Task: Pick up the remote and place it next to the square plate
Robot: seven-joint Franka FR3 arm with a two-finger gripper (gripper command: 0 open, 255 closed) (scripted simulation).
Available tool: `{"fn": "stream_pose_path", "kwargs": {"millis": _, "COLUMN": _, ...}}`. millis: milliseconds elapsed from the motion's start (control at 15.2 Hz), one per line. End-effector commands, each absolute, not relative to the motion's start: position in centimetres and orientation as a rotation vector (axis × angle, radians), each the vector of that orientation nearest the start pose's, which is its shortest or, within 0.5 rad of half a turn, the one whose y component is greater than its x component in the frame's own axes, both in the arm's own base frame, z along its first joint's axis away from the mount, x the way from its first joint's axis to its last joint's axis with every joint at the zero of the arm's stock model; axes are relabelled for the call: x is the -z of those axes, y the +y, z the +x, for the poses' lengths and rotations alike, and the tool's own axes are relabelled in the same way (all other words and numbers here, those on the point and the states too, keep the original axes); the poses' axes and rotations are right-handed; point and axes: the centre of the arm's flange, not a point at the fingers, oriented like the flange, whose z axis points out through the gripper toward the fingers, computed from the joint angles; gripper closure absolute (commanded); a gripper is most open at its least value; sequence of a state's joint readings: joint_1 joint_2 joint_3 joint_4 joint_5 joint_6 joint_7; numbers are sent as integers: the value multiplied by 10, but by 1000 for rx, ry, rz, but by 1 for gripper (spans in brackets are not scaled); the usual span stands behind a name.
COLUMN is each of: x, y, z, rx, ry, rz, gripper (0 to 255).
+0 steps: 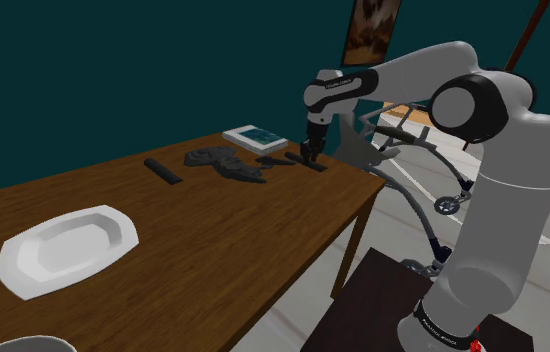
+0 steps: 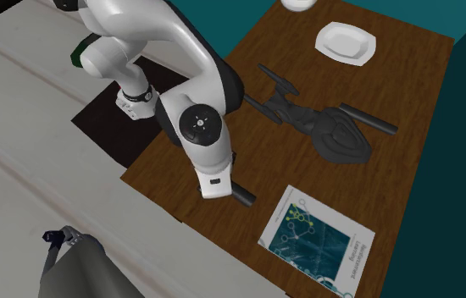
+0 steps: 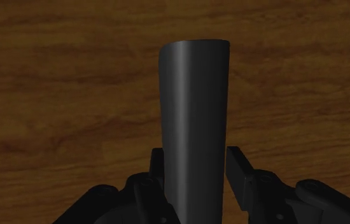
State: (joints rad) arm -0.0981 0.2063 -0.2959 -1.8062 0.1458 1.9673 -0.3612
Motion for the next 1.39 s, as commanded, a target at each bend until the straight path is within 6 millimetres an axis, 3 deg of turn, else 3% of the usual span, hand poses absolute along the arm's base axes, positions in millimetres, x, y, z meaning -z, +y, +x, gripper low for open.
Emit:
{"fn": "stream_pose_path", "kwargs": {"millis": 0, "x": -439, "y": -217, "z": 571, "rx": -10, "ry": 133, "rz": -3057, "gripper": 255}}
{"fn": "stream_pose_path", "kwargs": {"millis": 990, "x": -517, "y": -217, "z": 570, "rx": -10, "ry": 133, "rz": -3057, "gripper": 255}}
{"fn": "stream_pose_path", "kwargs": {"millis": 1320, "x": -517, "y": -151, "z": 562, "rx": -10, "ry": 133, "rz": -3057, "gripper": 255}}
